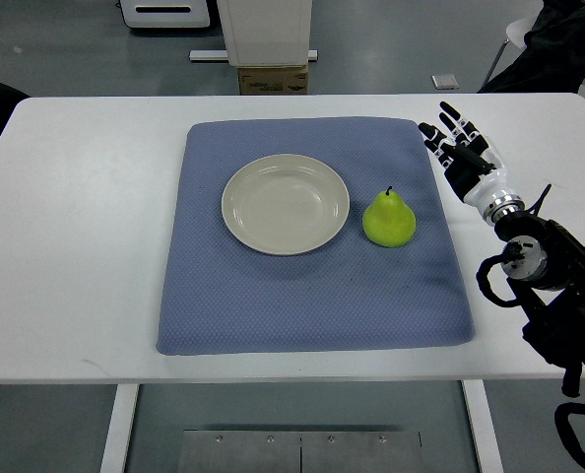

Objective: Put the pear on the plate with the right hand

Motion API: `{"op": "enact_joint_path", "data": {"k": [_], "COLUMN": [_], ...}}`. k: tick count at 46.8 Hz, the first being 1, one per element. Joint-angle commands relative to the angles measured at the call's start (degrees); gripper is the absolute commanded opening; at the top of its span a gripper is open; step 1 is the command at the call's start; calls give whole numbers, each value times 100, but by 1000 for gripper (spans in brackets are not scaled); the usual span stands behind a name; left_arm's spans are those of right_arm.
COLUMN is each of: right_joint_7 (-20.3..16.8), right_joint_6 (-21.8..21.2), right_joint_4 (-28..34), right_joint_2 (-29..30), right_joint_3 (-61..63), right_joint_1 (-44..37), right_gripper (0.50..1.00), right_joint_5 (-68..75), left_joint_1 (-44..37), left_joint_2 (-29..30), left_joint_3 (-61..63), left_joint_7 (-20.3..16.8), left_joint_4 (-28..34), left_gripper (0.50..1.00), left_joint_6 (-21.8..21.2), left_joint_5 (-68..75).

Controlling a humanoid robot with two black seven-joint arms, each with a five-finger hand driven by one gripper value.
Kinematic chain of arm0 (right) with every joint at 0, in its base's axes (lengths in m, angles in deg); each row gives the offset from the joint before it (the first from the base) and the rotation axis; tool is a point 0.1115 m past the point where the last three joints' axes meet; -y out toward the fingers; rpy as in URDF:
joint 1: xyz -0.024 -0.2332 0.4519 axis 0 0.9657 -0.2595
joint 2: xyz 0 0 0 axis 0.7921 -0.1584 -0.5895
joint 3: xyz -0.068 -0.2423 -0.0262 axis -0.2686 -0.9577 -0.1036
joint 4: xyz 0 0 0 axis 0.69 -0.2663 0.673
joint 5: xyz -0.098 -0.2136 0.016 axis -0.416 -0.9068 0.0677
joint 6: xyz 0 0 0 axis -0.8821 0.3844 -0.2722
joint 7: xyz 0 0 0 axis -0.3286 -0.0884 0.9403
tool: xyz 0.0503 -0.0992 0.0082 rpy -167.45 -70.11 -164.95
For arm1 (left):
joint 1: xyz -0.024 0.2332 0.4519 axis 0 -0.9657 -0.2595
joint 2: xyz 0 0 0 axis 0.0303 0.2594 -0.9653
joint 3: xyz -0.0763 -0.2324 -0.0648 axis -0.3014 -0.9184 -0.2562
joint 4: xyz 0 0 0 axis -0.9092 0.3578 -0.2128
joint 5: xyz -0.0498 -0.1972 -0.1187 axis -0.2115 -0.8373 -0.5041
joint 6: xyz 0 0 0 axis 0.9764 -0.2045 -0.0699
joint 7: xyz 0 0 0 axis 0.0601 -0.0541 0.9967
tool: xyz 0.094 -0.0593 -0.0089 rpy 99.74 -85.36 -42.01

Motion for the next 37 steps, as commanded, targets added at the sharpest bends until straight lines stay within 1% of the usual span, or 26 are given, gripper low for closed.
{"op": "enact_joint_path", "data": {"k": [1,7,17,22,37], "right_joint_7": [0,-9,-9,-9,0], "right_joint_6": [0,0,0,0,-8], "right_joint_4": [1,1,1,1,-8], "right_joint_2": [-19,-46,-63,-160,-274], "right_joint_3": [-3,6,-3,6,14], "right_joint_1": [-2,-2,-19,-28,-72], "right_gripper": [1000,1000,1000,1000,1000], "right_joint_5": [-2,-2,6,15,33], "left_joint_1": [1,27,-34,-122,-52], "left_joint_2": [0,0,0,0,0], "left_joint_3": [6,-2,-2,7,-2], "left_joint_7": [-1,-9,-1,-1,-1], "left_joint_4": [0,-9,0,0,0], "left_gripper": [1000,1000,1000,1000,1000], "left_joint_6": [-1,52,-9,35,-1], "left_joint_5": [0,0,-35,-8,-8]}}
